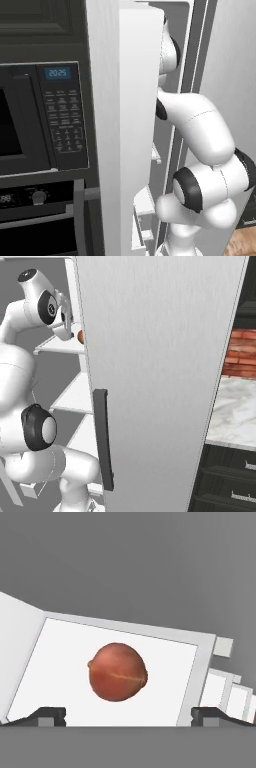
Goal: Take the tomato and onion out of the freezer and place them in the tupperware container on the counter. Then put the tupperware containing the vegetables back in the freezer.
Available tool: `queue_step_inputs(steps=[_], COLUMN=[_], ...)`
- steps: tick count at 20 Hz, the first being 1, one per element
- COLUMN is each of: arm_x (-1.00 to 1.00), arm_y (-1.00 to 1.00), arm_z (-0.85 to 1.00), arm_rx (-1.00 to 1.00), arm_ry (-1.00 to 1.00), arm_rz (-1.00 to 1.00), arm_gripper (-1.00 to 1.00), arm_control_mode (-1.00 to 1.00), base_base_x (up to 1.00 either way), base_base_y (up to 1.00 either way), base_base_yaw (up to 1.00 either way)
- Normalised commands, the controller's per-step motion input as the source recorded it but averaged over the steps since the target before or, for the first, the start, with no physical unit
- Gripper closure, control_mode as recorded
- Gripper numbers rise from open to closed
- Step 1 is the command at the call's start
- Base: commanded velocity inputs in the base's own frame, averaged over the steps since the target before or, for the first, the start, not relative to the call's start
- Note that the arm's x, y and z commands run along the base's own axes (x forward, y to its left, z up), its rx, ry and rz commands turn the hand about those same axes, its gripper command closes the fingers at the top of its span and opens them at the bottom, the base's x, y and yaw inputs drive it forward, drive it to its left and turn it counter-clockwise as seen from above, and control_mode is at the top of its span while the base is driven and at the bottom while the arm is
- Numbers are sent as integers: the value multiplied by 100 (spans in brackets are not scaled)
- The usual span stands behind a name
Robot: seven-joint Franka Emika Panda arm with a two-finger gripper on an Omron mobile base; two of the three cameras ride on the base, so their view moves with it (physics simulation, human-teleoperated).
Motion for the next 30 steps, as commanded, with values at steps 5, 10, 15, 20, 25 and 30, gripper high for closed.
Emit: queue_step_inputs(steps=[5,10,15,20,25,30], arm_x=[17,24,39,33,25,4], arm_y=[-2,-3,-6,-18,-8,0], arm_z=[-14,0,0,-5,-8,-10], arm_rx=[0,0,5,7,4,2], arm_ry=[0,0,4,10,11,13], arm_rz=[-7,-8,-9,-13,-14,-16], arm_gripper=[-100,-100,-100,-100,-100,-100], arm_control_mode=[-100,-100,-100,-100,-100,-100], base_base_x=[0,0,0,0,0,0], base_base_y=[0,0,0,0,0,0], base_base_yaw=[0,0,0,0,0,0])
